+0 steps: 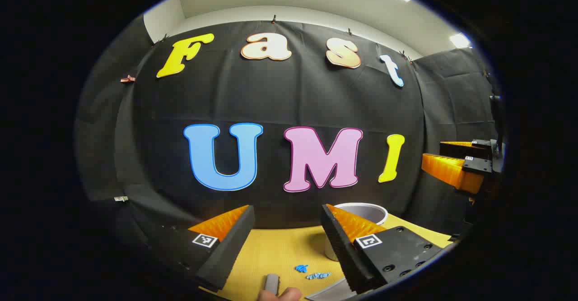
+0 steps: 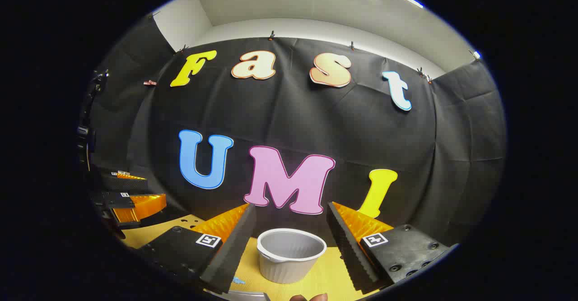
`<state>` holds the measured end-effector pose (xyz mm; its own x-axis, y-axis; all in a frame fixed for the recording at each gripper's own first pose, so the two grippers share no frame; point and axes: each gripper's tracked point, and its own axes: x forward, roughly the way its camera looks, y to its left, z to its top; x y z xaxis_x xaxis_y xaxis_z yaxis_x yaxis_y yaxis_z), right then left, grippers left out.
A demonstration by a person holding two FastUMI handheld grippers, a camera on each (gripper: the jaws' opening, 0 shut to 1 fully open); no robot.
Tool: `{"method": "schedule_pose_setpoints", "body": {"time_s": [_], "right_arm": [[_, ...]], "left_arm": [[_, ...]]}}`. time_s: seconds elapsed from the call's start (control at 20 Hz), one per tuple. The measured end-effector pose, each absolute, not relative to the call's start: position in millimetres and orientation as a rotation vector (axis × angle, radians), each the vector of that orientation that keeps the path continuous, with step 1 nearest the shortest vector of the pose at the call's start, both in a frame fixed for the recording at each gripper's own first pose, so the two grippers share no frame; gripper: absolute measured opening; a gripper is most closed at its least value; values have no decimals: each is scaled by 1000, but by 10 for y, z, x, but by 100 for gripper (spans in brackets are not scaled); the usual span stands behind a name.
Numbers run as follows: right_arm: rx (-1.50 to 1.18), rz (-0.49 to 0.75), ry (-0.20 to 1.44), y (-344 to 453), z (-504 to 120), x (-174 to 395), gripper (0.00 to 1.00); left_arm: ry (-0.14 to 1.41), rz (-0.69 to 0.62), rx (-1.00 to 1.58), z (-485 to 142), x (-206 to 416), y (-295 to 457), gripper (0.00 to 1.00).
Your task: Pick up the small broom and dustpan from the desktop, sweep the trash into the dustpan with the broom, and then empty the trash into the garbage bin.
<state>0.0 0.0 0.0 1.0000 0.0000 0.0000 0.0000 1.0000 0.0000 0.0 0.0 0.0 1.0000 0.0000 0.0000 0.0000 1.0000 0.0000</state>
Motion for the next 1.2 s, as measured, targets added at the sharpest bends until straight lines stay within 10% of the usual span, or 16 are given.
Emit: {"method": "schedule_pose_setpoints", "body": {"time_s": [1.2], "right_arm": [[-23,195,347,453,-1031,-583,97]], "left_arm": [[48,48,13,-68,34,120,95]]}}
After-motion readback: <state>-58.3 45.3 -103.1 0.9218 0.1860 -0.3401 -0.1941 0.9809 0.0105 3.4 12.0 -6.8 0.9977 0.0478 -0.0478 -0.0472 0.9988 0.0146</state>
